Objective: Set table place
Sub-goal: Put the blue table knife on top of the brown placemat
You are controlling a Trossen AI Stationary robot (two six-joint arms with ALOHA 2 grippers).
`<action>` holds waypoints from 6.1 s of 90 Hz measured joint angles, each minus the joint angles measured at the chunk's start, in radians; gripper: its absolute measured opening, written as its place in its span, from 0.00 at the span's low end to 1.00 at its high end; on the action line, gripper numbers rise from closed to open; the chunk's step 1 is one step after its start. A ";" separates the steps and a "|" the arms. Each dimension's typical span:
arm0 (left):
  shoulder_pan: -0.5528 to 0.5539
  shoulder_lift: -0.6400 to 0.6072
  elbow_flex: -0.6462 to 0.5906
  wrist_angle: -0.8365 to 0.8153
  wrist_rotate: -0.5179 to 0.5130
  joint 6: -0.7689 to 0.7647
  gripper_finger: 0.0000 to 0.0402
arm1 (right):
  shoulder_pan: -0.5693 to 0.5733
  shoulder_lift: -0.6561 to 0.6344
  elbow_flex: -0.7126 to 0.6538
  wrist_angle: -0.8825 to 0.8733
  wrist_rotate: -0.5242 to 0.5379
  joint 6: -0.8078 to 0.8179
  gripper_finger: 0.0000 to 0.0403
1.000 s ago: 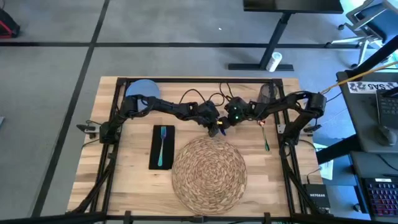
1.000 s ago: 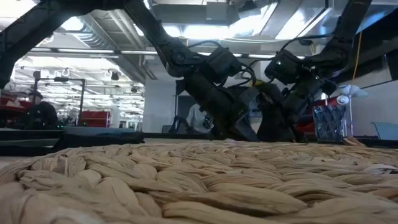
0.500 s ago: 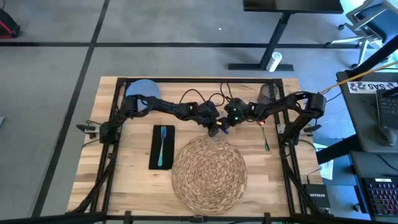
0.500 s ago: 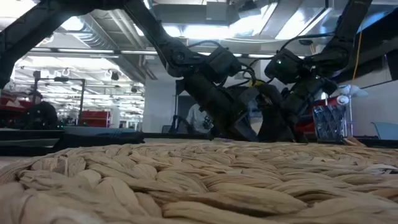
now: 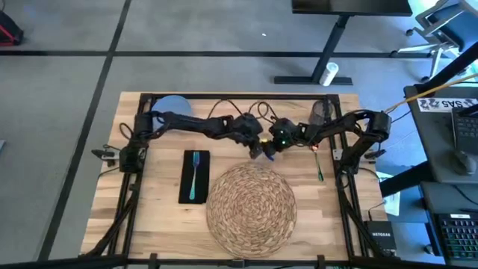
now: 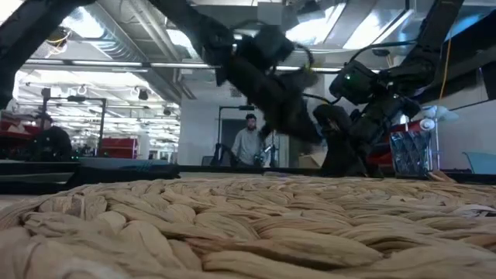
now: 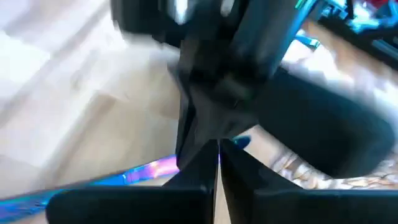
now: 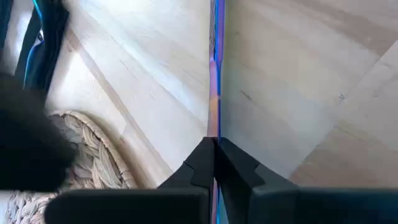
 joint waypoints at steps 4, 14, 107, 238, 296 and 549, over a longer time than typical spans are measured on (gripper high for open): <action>0.004 -0.033 0.000 -0.011 -0.015 0.011 0.00 | 0.000 0.000 0.000 0.000 0.003 0.000 0.00; 0.018 -0.108 0.000 -0.043 -0.035 0.026 0.00 | 0.000 0.000 0.000 -0.001 0.010 -0.003 0.00; 0.069 -0.345 0.001 -0.189 -0.087 0.038 0.00 | -0.001 -0.082 0.091 -0.100 -0.067 -0.072 0.00; 0.111 -0.479 0.001 -0.133 -0.086 0.019 0.00 | 0.016 -0.377 0.618 -1.110 0.001 -0.621 0.00; 0.111 -0.479 0.001 -0.147 -0.061 0.011 0.00 | 0.037 -0.397 0.689 -1.362 -0.381 -0.683 0.00; 0.111 -0.478 0.001 -0.197 -0.059 0.007 0.00 | 0.336 0.039 0.331 -0.537 -0.711 -0.691 0.00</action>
